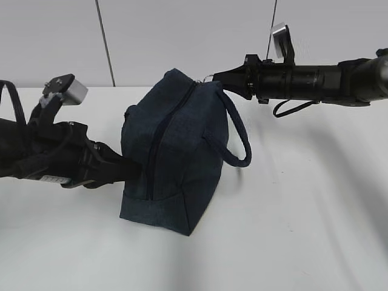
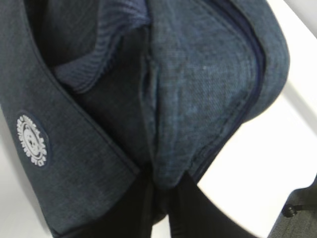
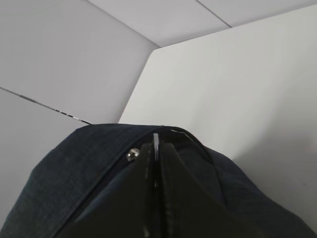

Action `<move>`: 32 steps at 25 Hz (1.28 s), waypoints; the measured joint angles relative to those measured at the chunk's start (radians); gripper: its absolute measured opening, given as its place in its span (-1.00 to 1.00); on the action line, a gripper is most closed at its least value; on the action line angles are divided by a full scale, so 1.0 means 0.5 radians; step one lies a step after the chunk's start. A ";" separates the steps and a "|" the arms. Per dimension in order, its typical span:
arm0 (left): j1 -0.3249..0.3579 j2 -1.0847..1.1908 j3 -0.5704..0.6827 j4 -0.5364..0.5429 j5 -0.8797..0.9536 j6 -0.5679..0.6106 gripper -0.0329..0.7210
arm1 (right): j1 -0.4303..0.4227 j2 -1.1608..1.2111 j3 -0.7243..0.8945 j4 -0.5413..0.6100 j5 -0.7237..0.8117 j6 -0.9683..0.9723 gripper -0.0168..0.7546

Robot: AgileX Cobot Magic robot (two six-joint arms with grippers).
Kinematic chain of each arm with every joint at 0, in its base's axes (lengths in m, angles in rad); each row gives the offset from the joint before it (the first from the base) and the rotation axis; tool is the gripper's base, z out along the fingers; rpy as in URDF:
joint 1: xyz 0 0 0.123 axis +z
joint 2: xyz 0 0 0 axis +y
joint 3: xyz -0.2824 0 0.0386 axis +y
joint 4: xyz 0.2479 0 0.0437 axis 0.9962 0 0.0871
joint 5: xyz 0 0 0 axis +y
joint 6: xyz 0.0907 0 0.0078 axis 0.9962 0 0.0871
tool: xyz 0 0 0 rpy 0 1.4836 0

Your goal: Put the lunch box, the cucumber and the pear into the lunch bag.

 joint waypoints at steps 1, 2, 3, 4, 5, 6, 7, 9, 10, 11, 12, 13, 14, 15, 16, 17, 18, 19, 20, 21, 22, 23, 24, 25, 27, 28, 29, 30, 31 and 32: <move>0.000 0.000 0.004 -0.014 0.004 0.000 -0.88 | -0.004 0.000 -0.014 -0.003 0.032 0.000 -0.96; 0.000 0.000 0.007 -0.023 0.009 0.000 -0.86 | -0.004 0.000 -0.023 -0.008 0.049 0.005 -0.96; 0.000 -0.004 0.007 -0.026 0.009 0.000 -0.83 | -0.004 0.000 -0.036 -0.012 0.070 0.016 -0.96; 0.000 -0.011 0.007 -0.031 0.011 0.000 -0.78 | -0.004 0.000 -0.041 -0.012 0.079 0.020 -0.96; 0.000 -0.023 0.007 -0.033 0.010 0.000 -0.72 | -0.004 0.000 -0.045 -0.015 0.084 0.024 -0.96; 0.000 -0.044 0.009 -0.035 0.011 0.000 -0.62 | -0.004 0.000 -0.045 -0.015 0.088 0.027 -0.96; 0.000 -0.065 0.009 -0.047 0.017 0.000 -0.51 | -0.004 0.000 -0.045 -0.018 0.092 0.032 -0.96; 0.000 -0.124 0.009 -0.078 0.017 0.000 -0.26 | -0.004 0.000 -0.045 -0.024 0.092 0.033 -0.96; 0.000 -0.153 0.009 -0.089 0.015 0.000 -0.13 | -0.004 0.000 -0.045 -0.024 0.092 0.037 -0.96; 0.000 -0.176 0.009 -0.094 0.009 0.000 -0.03 | -0.004 0.000 -0.045 -0.024 0.092 0.037 -0.96; 0.000 -0.204 0.009 -0.098 -0.002 0.000 0.02 | -0.004 0.000 -0.045 -0.024 0.092 0.037 -0.96; 0.000 -0.232 0.009 -0.099 -0.028 0.000 0.06 | -0.004 0.000 -0.045 -0.024 0.092 0.037 -0.96; 0.000 -0.258 0.009 -0.102 -0.068 0.000 0.09 | -0.004 0.000 -0.045 -0.024 0.093 0.037 -0.96; 0.000 -0.291 0.009 -0.102 -0.117 0.000 0.11 | -0.004 0.000 -0.045 -0.027 0.096 0.037 -0.96; 0.000 -0.326 -0.001 -0.105 -0.168 0.000 0.11 | -0.004 0.000 -0.045 -0.027 0.096 0.037 -0.96; 0.000 -0.358 -0.017 -0.105 -0.229 0.000 0.12 | -0.004 0.000 -0.045 -0.027 0.096 0.038 -0.96; 0.000 -0.381 -0.039 -0.107 -0.286 0.000 0.12 | -0.004 0.000 -0.045 -0.027 0.096 0.038 -0.96; 0.000 -0.403 -0.074 -0.111 -0.337 0.000 0.13 | -0.004 0.000 -0.045 -0.027 0.096 0.038 -0.96; 0.000 -0.416 -0.115 -0.113 -0.369 0.000 0.13 | -0.004 0.000 -0.045 -0.027 0.097 0.041 -0.96; 0.000 -0.422 -0.159 -0.113 -0.402 0.000 0.13 | -0.004 0.000 -0.045 -0.027 0.100 0.041 -0.96; 0.000 -0.423 -0.199 -0.115 -0.429 0.000 0.13 | -0.004 0.000 -0.045 -0.027 0.100 0.041 -0.96; 0.000 -0.423 -0.248 -0.120 -0.449 0.000 0.13 | -0.004 0.000 -0.045 -0.027 0.100 0.042 -0.96; 0.000 -0.423 -0.296 -0.124 -0.472 0.000 0.13 | -0.004 0.000 -0.045 -0.027 0.101 0.042 -0.96; 0.000 -0.419 -0.342 -0.126 -0.502 0.000 0.13 | -0.004 0.000 -0.045 -0.027 0.101 0.046 -0.96; 0.000 -0.390 -0.429 -0.136 -0.528 0.000 0.13 | -0.004 0.000 -0.045 -0.027 0.105 0.046 -0.96; 0.000 -0.367 -0.472 -0.138 -0.532 0.000 0.13 | -0.004 0.000 -0.045 -0.027 0.105 0.046 -0.96; 0.000 -0.329 -0.511 -0.140 -0.533 0.000 0.13 | -0.004 0.000 -0.045 -0.027 0.105 0.046 -0.96; 0.000 -0.291 -0.549 -0.141 -0.529 0.000 0.13 | -0.004 0.000 -0.045 -0.027 0.105 0.046 -0.96; 0.000 -0.259 -0.585 -0.141 -0.516 0.000 0.13 | -0.004 0.000 -0.045 -0.027 0.105 0.046 -0.96; 0.000 -0.221 -0.616 -0.141 -0.497 0.000 0.13 | -0.004 0.000 -0.045 -0.027 0.105 0.046 -0.96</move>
